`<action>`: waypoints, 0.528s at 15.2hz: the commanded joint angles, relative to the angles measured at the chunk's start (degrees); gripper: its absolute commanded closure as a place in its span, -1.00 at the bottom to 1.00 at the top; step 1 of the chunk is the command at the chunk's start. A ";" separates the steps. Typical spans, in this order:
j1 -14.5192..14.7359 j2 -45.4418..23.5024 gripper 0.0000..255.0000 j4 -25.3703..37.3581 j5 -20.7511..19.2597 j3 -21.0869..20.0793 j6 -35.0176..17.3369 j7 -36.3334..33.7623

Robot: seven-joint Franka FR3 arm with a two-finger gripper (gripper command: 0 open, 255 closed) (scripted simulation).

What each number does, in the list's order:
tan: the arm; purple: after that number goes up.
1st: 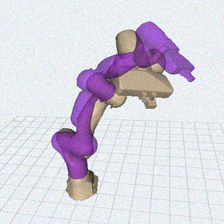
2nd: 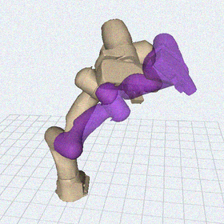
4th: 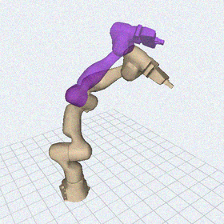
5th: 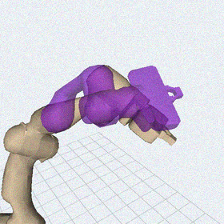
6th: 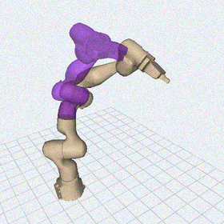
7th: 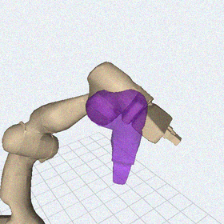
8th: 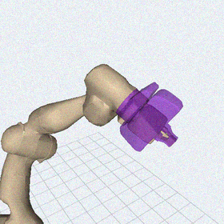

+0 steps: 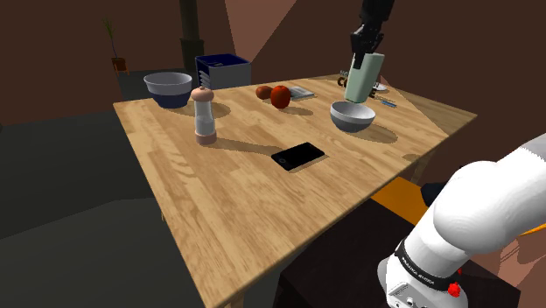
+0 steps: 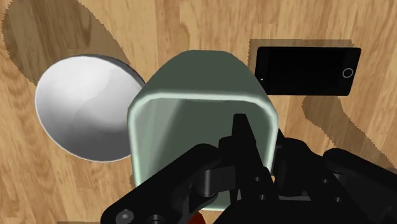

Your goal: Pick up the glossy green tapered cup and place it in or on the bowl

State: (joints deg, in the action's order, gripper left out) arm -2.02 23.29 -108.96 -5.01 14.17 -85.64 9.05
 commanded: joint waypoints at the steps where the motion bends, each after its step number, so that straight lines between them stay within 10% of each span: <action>1: -0.51 -3.40 1.00 3.98 -0.09 2.26 0.47 3.05; 8: -2.88 -16.61 1.00 18.89 2.61 9.60 2.45 13.44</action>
State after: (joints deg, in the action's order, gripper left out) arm -4.46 8.68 -92.40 -2.97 22.70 -83.59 20.83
